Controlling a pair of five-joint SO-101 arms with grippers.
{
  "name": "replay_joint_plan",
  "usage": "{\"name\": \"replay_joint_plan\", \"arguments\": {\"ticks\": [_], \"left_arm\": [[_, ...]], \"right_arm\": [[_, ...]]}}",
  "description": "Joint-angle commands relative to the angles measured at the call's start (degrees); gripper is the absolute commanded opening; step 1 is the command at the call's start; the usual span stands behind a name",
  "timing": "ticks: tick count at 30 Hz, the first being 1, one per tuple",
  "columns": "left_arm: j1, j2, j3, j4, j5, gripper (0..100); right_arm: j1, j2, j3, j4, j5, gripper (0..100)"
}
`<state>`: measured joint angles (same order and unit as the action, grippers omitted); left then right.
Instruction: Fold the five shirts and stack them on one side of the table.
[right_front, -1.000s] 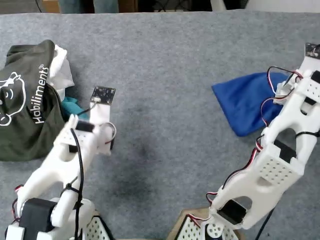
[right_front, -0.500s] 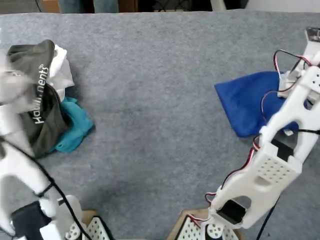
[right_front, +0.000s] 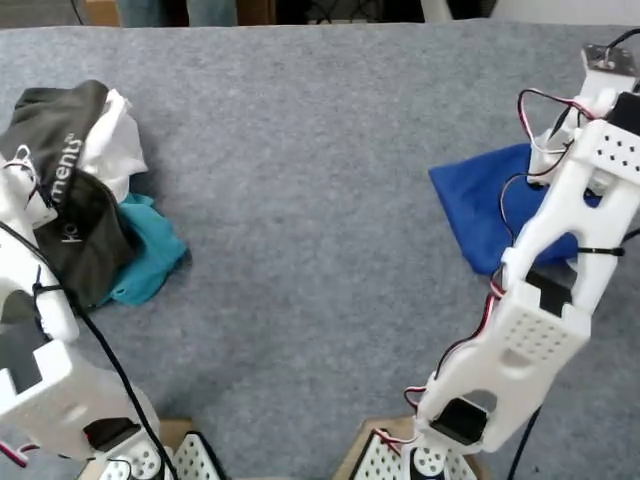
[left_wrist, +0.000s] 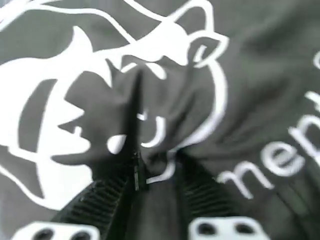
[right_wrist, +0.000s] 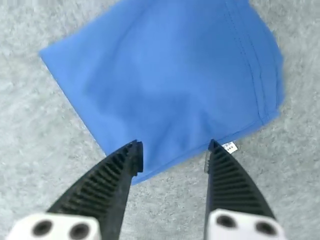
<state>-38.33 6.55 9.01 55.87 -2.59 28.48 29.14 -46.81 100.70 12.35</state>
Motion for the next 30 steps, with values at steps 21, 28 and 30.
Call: {"name": "replay_joint_plan", "arguments": {"ticks": [21, 28, 30], "left_arm": [[40.92, -43.34, -12.70, 32.70, -4.31, 3], [67.56, -43.25, -10.59, 32.09, -4.31, 3], [73.01, -40.62, -7.43, 32.18, -4.40, 3]], "right_arm": [[-1.14, -16.48, 7.69, 0.18, -1.14, 20.4], [-1.14, -16.31, 7.87, 0.18, -1.14, 20.4], [-1.32, -16.31, 7.96, 0.18, -1.14, 20.3]]}}
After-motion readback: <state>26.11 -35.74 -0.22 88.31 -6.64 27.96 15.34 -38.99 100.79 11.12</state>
